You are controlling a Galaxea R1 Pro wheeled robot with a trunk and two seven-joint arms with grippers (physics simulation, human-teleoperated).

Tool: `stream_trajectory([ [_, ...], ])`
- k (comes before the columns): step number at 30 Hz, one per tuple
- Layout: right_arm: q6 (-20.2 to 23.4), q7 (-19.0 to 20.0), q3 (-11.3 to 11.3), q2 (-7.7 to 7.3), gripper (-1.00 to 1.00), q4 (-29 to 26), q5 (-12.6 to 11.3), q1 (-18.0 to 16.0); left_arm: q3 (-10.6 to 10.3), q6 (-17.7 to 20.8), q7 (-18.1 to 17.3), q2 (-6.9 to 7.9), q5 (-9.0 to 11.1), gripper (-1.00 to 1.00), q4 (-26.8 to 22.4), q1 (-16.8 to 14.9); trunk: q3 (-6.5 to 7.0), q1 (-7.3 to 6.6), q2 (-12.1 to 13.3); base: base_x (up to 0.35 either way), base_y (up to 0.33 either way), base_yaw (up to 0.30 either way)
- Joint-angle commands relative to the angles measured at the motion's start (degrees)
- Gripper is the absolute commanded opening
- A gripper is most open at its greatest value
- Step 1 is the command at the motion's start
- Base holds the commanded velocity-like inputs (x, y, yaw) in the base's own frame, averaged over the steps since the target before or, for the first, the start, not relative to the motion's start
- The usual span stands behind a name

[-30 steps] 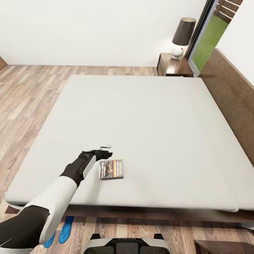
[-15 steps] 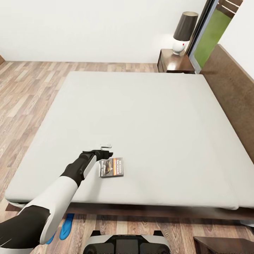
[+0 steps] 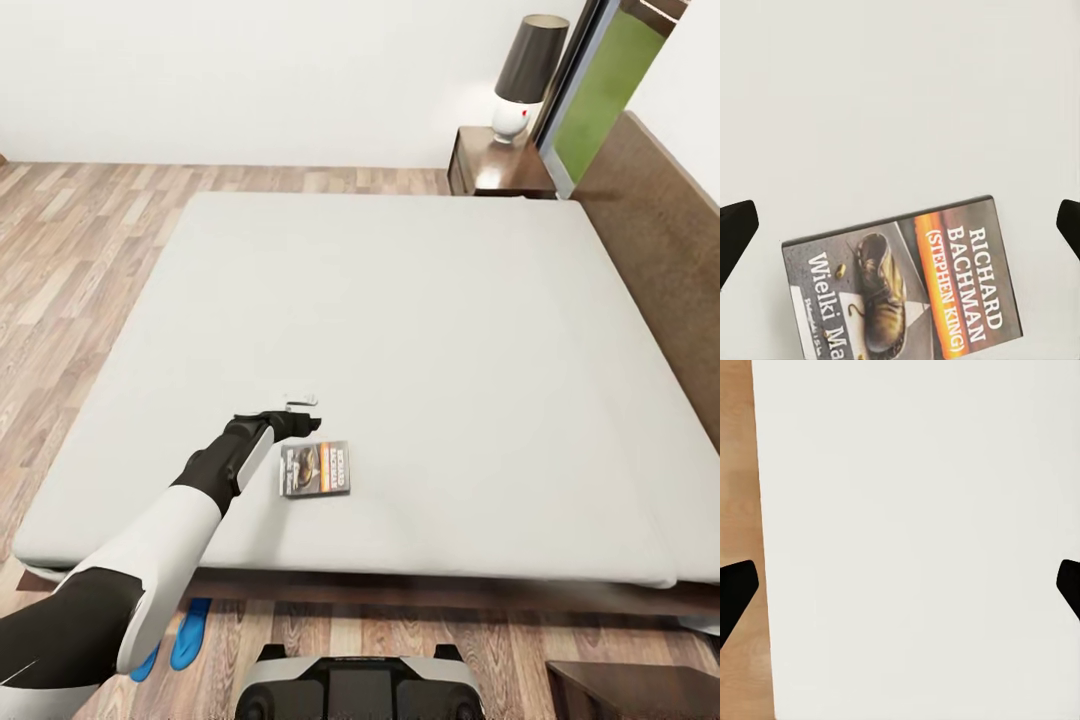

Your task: In the bedroom, move the book from the bed onto either nightstand, and place the two sandals side by side next to the bed.

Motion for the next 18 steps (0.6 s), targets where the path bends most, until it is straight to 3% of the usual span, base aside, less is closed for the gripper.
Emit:
stream_trajectory([
  [1, 0.2, -0.2, 0.5, 0.02, 1.00, -0.1, -0.2, 0.0, -0.1, 0.3, 0.2, 0.03, 0.6, 1.00, -0.1, -0.2, -0.15, 0.03, -0.1, 0.000, 0.000, 0.000],
  [18, 0.2, -0.2, 0.4, 0.05, 1.00, -0.1, 1.0, 0.0, -0.1, 1.5, 1.9, -0.04, 0.6, 1.00, 0.1, -3.0, -0.83, 0.03, -0.1, 0.000, 0.000, 0.004],
])
